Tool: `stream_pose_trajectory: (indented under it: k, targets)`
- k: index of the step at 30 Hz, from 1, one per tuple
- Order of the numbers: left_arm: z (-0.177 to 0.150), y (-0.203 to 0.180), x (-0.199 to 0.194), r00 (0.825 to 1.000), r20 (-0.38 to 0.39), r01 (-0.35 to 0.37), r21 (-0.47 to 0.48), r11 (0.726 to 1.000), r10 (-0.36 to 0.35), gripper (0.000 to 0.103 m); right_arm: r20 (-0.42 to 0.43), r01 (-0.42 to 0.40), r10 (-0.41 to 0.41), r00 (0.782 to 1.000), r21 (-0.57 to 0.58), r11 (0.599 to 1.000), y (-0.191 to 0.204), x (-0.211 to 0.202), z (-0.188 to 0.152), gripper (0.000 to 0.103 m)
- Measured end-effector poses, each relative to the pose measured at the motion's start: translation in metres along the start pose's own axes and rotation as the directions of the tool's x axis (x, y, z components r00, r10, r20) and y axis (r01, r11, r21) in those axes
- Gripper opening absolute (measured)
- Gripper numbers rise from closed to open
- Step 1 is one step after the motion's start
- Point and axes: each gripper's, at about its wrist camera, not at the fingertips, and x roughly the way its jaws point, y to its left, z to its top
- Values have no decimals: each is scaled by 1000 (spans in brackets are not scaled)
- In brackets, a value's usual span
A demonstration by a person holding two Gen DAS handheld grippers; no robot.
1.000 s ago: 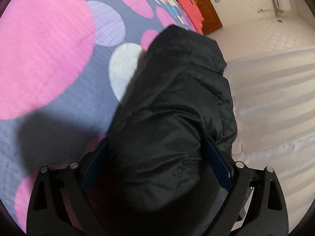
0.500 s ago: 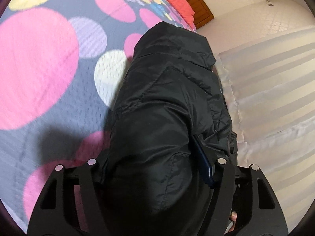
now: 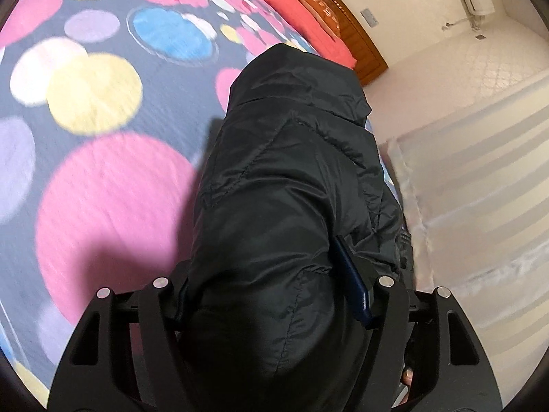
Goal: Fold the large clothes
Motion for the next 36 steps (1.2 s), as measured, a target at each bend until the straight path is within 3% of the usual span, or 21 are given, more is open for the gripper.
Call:
stream_pose_trajectory:
  k: [8,12,15,17,22,26,30,32,33,35,36]
  targets:
    - [23,35,19,999,-19,-51,-18,999,51,68,-36,49,-47,998,43,998,-15,35,0,29]
    - [23,44,19,999,-23,-38,-31,999,37,72,-51,56,-53,997,51,997,-23,32,-6,32]
    - [22,47,14,1000,-24,-10,-45,999,9,75,-58,94,-93,994,21,995,-19,29,-4,44]
    - [20,50,6,1000,-14,4,-48,999,-5,77,-65,115,-114,991,5,993,-16,24,-5,58]
    - [-9,62,-25,999,16,51,-33,998,-50,87,-74,108,-108,991,-6,994,-22,-5,-23,68]
    - [-34,72,-30,994,-12,103,-63,993,-104,90,-96,83,-82,992,5,997,-25,-25,-43,70]
    - [-50,74,-26,990,-19,135,-75,988,-136,91,-113,81,-83,990,-23,996,-22,-31,-63,71]
    - [-51,69,-26,993,-6,116,-76,990,-117,86,-127,74,-77,989,-24,997,-20,-29,-69,69]
    - [-52,68,-27,994,-3,107,-73,992,-107,82,-133,74,-77,988,-23,997,-19,-29,-71,64]
    - [-54,61,-30,996,1,89,-58,994,-90,76,-125,95,-98,987,-29,995,-16,-33,-76,42]
    - [-55,56,-32,997,4,81,-50,995,-81,73,-123,98,-101,987,-32,995,-15,-36,-77,38]
